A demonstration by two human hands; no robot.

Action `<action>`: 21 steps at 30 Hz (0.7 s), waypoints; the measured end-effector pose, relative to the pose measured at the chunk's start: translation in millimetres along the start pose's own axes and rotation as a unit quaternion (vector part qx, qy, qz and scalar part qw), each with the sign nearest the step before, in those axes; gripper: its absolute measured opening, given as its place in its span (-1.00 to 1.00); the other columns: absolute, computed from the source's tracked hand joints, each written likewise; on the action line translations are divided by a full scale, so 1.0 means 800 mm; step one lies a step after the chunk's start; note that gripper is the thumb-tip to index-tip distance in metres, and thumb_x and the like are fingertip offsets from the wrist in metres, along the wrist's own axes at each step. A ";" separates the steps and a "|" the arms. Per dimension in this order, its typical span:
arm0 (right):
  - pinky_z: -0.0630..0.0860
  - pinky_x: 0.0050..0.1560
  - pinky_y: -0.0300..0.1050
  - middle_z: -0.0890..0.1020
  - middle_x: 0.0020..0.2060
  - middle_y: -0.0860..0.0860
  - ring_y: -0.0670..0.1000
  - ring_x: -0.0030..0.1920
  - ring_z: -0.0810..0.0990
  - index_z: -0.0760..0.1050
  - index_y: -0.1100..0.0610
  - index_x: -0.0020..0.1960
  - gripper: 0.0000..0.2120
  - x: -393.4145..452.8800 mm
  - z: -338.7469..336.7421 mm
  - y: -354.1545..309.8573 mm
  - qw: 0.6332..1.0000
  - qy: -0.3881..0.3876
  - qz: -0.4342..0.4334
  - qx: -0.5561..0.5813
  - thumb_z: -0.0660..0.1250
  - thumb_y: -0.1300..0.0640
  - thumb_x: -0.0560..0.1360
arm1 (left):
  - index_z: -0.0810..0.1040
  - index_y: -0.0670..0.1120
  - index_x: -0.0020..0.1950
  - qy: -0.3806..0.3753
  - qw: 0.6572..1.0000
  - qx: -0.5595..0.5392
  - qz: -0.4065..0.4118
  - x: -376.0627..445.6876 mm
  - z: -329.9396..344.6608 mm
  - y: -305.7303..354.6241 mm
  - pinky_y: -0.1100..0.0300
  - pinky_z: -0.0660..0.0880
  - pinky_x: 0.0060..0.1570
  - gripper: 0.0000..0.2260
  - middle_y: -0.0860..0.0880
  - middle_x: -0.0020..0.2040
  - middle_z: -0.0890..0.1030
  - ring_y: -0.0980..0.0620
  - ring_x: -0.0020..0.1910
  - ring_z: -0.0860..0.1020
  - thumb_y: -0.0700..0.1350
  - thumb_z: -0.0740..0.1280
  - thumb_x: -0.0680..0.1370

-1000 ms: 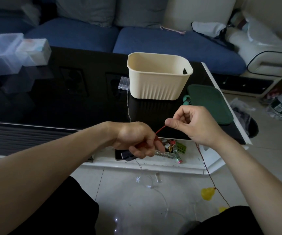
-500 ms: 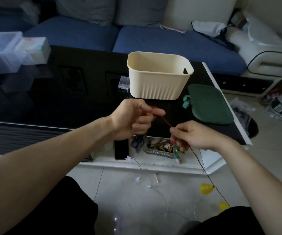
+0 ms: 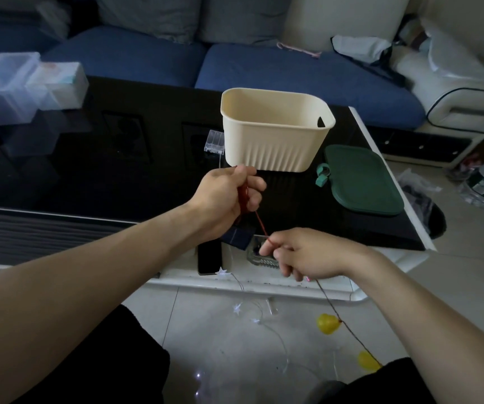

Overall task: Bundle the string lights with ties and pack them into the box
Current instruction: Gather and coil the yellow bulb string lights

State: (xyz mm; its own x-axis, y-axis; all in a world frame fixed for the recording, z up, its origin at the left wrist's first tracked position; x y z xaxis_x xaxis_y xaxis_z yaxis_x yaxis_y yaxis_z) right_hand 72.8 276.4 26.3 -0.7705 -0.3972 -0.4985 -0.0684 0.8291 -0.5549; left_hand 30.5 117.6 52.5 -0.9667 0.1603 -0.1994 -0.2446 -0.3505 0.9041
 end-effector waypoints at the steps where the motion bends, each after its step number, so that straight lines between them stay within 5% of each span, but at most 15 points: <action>1: 0.51 -0.17 -0.20 0.64 -0.18 -0.06 -0.12 -0.25 0.59 0.48 -0.05 0.33 -0.70 -0.001 0.007 -0.007 1.000 -0.009 -0.006 -0.013 0.09 0.13 0.69 | 0.40 -0.33 0.20 -0.010 1.000 0.006 0.005 -0.002 0.002 0.001 0.22 0.44 -0.44 -0.75 -0.09 -0.32 0.60 0.04 -0.49 0.48 -0.19 0.03 0.72; 6: 0.40 -0.15 -0.30 0.62 -0.23 -0.14 -0.30 -0.28 0.53 0.49 -0.07 0.34 -0.71 -0.005 0.023 -0.042 0.992 0.026 -0.097 -0.080 0.11 0.07 0.70 | 0.43 -0.29 -0.04 -0.077 0.997 0.001 -0.014 -0.010 0.011 -0.001 0.05 0.66 -0.09 -0.76 -0.29 0.02 0.64 -0.18 -0.09 0.70 -0.30 0.01 0.70; 10: 0.35 -0.19 -0.39 0.53 -0.28 -0.26 -0.37 -0.26 0.51 0.58 -0.01 0.24 -0.75 -0.014 0.018 -0.055 0.986 0.079 -0.138 -0.048 0.17 0.11 0.68 | 0.46 -0.27 -0.10 -0.100 0.983 0.148 -0.047 -0.008 0.006 -0.016 -0.14 0.61 0.02 -0.77 -0.35 0.12 0.62 -0.26 0.06 0.65 -0.34 0.06 0.66; 13: 0.38 -0.20 -0.44 0.57 -0.12 -0.26 -0.36 -0.24 0.53 0.66 0.03 0.14 -0.80 -0.021 0.002 -0.055 0.976 0.140 -0.165 -0.013 0.27 0.10 0.64 | 0.40 -0.26 -0.15 -0.132 0.955 0.256 -0.070 -0.009 0.002 -0.026 0.05 0.36 -0.36 -0.93 -0.32 -0.05 0.62 -0.26 -0.18 0.45 -0.28 0.21 0.52; 16: 0.44 -0.34 -0.36 0.65 -0.37 -0.14 -0.19 -0.39 0.59 0.71 0.03 -0.07 -0.90 -0.026 -0.014 -0.045 0.965 0.200 -0.167 0.028 0.41 0.11 0.57 | 0.49 -0.36 -0.06 -0.178 0.930 0.298 -0.117 -0.015 0.005 -0.031 0.01 0.39 -0.29 -0.63 -0.31 -0.18 0.55 -0.26 -0.27 0.46 -0.01 0.24 0.53; 18: 0.50 -0.34 -0.28 0.67 -0.42 -0.08 -0.13 -0.43 0.60 0.68 0.06 -0.17 -0.92 -0.027 -0.020 -0.039 0.957 0.228 -0.169 0.060 0.49 0.12 0.50 | 0.55 -0.33 -0.05 -0.222 0.901 0.341 -0.154 -0.022 0.011 -0.030 0.12 0.48 -0.39 -0.32 -0.29 -0.17 0.67 -0.20 -0.40 0.58 0.25 -0.06 0.66; 21: 0.58 -0.31 -0.15 0.68 -0.40 -0.02 -0.04 -0.37 0.66 0.67 0.09 -0.23 -0.84 -0.025 -0.026 -0.033 0.943 0.281 -0.167 0.057 0.60 0.05 0.37 | 0.56 -0.21 -0.03 -0.269 0.878 0.372 -0.133 -0.031 0.021 -0.022 0.24 0.32 -0.60 -0.26 -0.28 -0.13 0.69 -0.05 -0.59 0.47 0.27 -0.24 0.64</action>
State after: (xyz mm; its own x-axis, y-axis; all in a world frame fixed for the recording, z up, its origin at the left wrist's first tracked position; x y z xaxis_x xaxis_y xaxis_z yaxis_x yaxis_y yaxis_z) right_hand 76.5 271.0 64.9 -0.9344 -0.3313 0.1307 -0.3231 0.6342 -0.7024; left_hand 59.9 135.6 48.0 -0.6583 0.6290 -0.4136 -0.1450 0.4331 0.8896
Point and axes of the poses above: each hand's wrist, its own x-axis towards the middle knuckle, its own z-axis out of the palm, y = z × x, the point moved 3 cm from there along x, towards the middle knuckle
